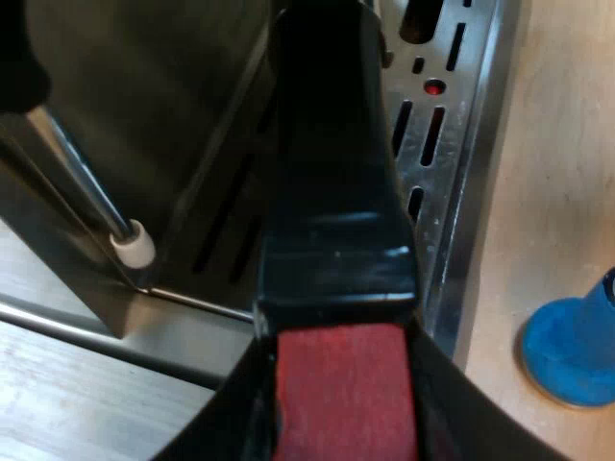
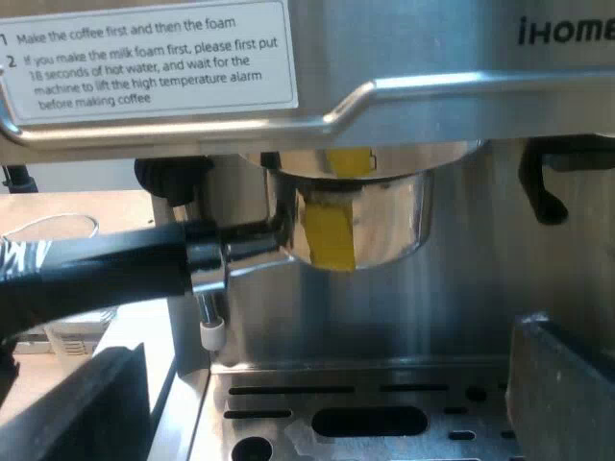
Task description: Put the handle in the coffee machine
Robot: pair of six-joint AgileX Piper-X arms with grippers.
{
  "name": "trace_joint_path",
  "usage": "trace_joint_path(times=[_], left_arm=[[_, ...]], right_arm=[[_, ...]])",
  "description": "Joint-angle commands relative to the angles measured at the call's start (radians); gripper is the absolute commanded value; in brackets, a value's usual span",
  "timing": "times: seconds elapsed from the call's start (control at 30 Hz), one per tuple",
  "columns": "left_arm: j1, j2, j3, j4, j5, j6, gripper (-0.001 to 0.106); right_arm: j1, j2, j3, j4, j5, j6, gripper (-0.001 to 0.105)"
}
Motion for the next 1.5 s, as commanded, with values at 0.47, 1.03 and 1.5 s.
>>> trace_joint_path(times=[0.47, 1.03, 1.5], left_arm=[[-0.003, -0.011, -0.02, 0.011, 0.076, -0.021, 0.001], [-0.003, -0.011, -0.02, -0.031, 0.076, -0.021, 0.001], [-0.003, -0.011, -0.085, 0.005, 0.125, -0.051, 0.001]], right_arm=[[-0.007, -0.003, -0.002, -0.008, 0.005, -0.01, 0.077], [-0.007, -0.003, -0.002, -0.008, 0.005, -0.01, 0.077], [-0.007, -0.003, -0.002, -0.008, 0.005, -0.01, 0.077]])
